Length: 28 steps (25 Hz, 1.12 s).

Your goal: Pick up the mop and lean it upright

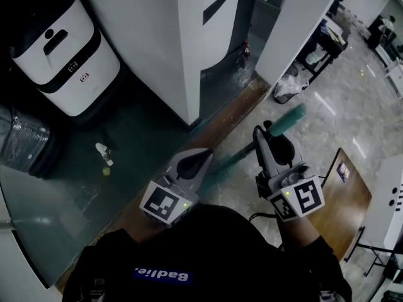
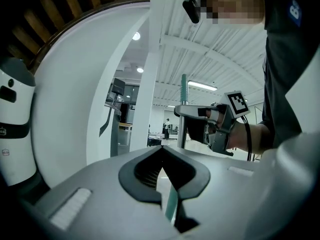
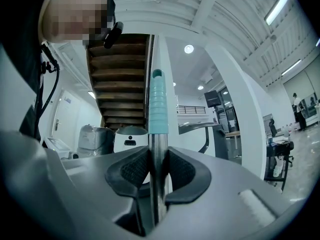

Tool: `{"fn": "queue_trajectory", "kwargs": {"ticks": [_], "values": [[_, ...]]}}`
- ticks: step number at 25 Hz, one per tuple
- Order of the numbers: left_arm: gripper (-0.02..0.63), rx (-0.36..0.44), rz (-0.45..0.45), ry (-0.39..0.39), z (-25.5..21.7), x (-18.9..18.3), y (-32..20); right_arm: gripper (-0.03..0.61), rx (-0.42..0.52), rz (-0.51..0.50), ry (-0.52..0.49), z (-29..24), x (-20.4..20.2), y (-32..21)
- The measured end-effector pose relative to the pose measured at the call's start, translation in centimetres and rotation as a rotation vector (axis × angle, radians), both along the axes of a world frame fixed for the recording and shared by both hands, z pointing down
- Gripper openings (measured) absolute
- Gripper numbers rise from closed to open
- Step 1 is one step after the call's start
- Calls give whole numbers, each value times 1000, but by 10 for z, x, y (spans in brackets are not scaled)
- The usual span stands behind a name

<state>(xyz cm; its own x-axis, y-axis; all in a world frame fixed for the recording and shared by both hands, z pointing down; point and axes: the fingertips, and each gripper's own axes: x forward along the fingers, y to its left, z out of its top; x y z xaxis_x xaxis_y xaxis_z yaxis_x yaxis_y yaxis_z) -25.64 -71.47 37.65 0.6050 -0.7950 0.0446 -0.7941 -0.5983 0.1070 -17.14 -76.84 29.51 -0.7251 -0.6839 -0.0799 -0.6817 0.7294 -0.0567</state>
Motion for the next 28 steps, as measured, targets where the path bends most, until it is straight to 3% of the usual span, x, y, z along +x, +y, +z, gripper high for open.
{"fn": "queue_trajectory", "kwargs": {"ticks": [8, 14, 28], "values": [[20, 8, 34, 30, -2, -34, -38, 97, 49, 20, 4, -32, -31, -48], [20, -3, 7, 31, 2, -51, -52, 98, 67, -18, 13, -39, -53, -79], [20, -29, -236, -21, 0, -78, -87, 97, 3, -205, 15, -16, -99, -156]]}}
